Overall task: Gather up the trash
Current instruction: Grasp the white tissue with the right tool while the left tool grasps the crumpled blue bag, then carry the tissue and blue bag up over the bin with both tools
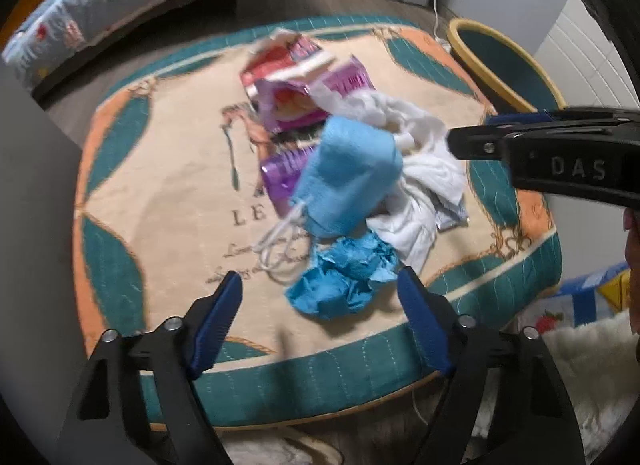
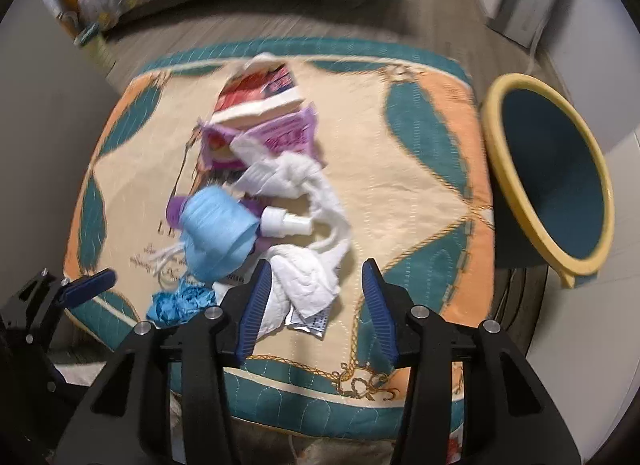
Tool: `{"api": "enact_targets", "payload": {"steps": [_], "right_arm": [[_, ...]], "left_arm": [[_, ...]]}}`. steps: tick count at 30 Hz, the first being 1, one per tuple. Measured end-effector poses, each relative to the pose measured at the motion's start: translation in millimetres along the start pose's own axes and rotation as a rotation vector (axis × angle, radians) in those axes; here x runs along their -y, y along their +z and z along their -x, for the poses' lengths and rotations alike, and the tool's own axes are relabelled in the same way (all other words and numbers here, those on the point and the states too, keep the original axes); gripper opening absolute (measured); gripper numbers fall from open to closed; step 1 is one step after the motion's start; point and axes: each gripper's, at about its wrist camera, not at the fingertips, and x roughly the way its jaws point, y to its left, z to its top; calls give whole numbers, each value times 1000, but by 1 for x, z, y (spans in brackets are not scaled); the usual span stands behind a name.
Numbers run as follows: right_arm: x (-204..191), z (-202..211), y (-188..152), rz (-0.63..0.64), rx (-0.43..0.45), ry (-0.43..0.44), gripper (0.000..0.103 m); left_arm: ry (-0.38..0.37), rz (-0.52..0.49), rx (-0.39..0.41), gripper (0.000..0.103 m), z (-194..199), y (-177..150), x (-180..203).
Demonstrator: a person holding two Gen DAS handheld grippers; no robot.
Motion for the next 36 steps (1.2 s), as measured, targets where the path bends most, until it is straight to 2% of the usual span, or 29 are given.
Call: {"api": "enact_targets", "payload": {"steps": [7, 9, 13, 15, 16, 18, 19, 26, 36], "right_arm": [[-11, -26, 1, 81, -62, -10, 44], [-12, -34, 1, 97, -81, -17, 44], [-11, -49, 3, 118, -118, -27, 44], [-9, -53, 4, 121, -134, -4, 37], [-9, -54, 6, 121, -140, 3, 27], [-8, -51, 7, 106, -145, 22, 17], [-6, -50, 8, 94, -145, 40, 11], [-1, -15, 16, 67, -61, 93, 9], [22, 49, 38, 19, 126, 82, 9]], "left_arm": [[-49, 11, -49, 67, -22, 0, 5], [-55, 1, -59, 59, -25, 0, 9], [-73, -15, -69, 53, -30, 2, 12], [-94, -19, -70, 44, -30, 3, 12], [-104, -21, -71, 42, -30, 3, 12], [-119, -20, -69, 32, -28, 5, 11], [-129, -21, -67, 31, -26, 7, 11], [-146, -60, 43, 28, 4, 17, 18], [-115, -82, 179, 28, 43, 36, 13]]}}
